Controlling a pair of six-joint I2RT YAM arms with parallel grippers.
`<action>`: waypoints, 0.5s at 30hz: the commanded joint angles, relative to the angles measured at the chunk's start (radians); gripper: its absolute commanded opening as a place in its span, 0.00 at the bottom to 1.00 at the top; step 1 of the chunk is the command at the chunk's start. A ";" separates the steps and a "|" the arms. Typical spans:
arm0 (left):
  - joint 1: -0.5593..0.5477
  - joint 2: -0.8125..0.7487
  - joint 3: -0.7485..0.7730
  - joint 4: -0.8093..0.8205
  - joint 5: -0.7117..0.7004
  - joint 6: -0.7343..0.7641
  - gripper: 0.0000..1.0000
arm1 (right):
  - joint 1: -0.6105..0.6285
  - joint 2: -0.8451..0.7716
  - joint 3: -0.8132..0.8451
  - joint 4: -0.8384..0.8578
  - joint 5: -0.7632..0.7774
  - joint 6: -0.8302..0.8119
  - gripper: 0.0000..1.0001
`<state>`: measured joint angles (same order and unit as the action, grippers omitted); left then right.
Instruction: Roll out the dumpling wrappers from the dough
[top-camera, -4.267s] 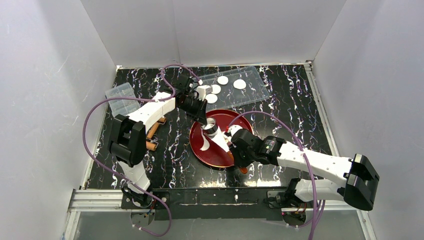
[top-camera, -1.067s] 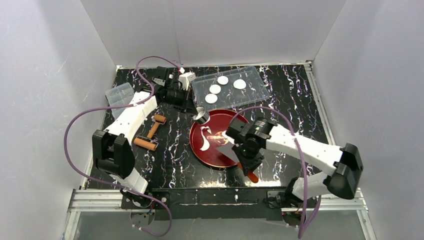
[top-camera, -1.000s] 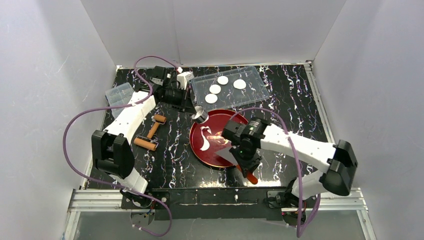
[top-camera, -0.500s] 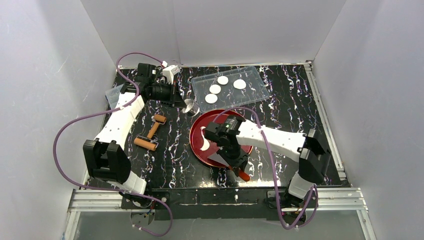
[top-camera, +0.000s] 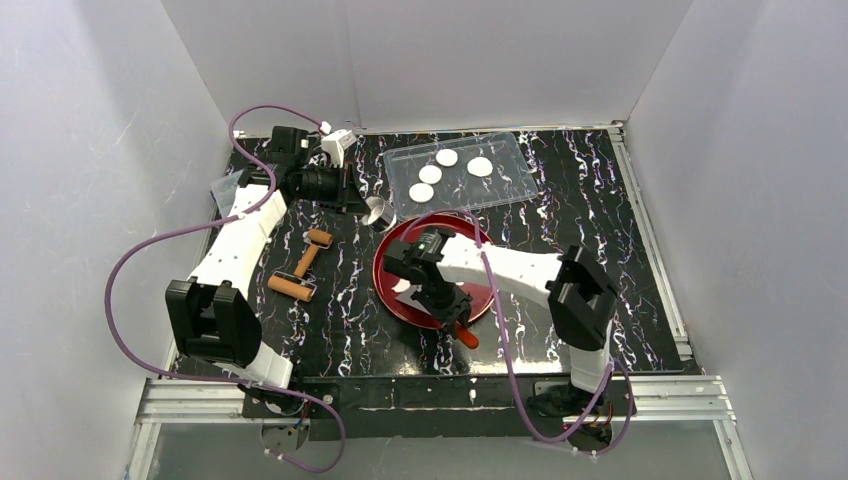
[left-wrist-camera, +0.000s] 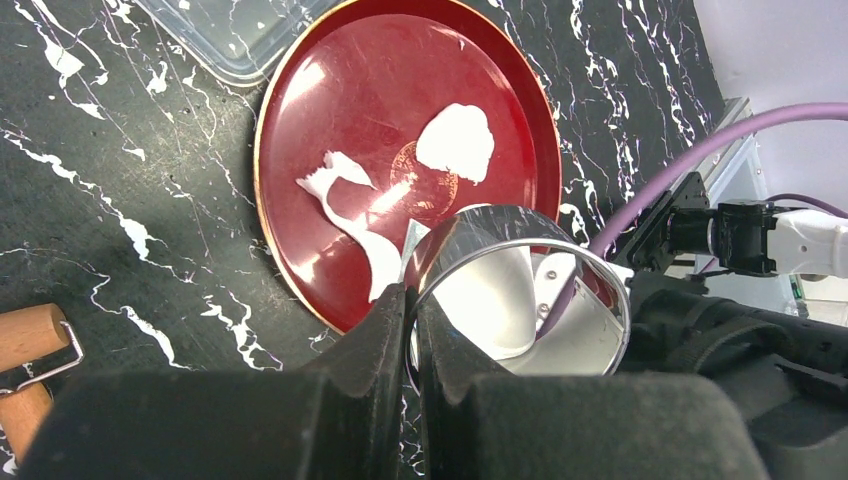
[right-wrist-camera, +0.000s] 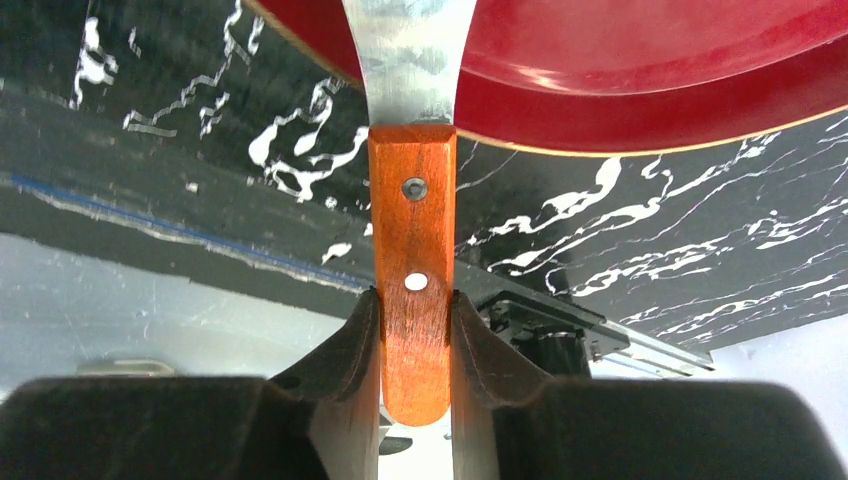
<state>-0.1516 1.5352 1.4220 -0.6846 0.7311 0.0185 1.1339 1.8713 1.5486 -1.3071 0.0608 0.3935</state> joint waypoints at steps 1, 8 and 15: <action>0.011 -0.052 0.032 -0.015 0.031 0.006 0.00 | -0.048 0.034 0.043 0.051 0.081 0.000 0.01; 0.012 -0.051 0.028 -0.014 0.039 0.005 0.00 | -0.150 0.016 0.016 0.172 0.123 0.014 0.01; 0.012 -0.043 0.019 -0.004 0.045 -0.004 0.00 | -0.214 0.065 0.074 0.291 0.108 -0.007 0.01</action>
<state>-0.1459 1.5299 1.4220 -0.6830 0.7429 0.0158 0.9386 1.9163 1.5574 -1.1065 0.1619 0.3927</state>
